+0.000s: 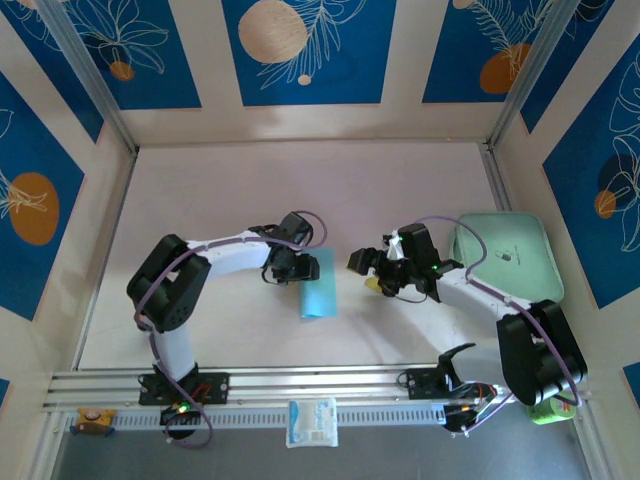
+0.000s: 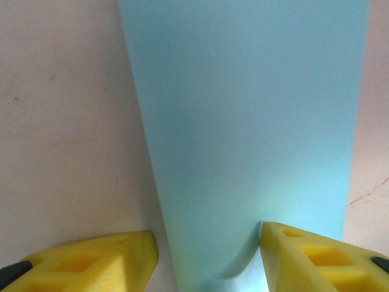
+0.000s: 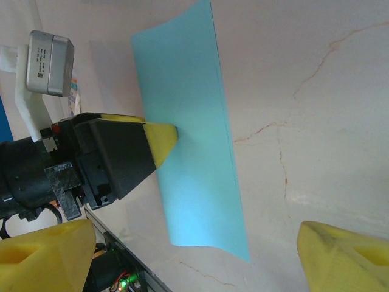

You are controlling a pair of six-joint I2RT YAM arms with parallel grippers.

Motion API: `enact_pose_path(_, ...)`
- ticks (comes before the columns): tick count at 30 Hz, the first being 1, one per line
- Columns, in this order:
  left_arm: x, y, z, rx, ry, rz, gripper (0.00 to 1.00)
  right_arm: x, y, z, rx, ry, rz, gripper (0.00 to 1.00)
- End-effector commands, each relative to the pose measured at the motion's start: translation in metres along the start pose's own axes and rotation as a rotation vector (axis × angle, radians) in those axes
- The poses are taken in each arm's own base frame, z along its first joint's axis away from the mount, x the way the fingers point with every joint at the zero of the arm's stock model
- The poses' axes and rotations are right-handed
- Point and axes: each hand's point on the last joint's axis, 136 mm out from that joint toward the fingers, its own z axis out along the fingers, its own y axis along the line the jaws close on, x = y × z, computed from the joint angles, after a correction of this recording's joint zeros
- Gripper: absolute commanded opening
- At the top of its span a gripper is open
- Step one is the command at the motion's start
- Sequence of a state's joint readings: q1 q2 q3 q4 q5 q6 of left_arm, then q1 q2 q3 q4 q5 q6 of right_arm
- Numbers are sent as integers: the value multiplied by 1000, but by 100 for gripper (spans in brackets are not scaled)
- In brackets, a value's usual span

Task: Fold a paper plane with a square sheet of paper (pick it up from the middle)
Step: First fold the square sheet of paper in half at the center of the table.

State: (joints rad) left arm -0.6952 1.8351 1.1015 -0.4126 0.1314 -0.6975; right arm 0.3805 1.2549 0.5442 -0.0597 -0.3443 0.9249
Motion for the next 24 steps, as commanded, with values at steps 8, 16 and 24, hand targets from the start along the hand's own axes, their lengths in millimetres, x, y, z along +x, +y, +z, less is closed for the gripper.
enact_pose_path(8,16,45,29,-177,83,12,58,-2,7,-1,-6,7,-2,86)
enact_pose_path(16,18,46,31,-176,88,1,59,-1,8,0,-11,12,-5,86)
enact_pose_path(24,19,45,33,-165,87,-20,59,0,8,3,-16,19,-3,86)
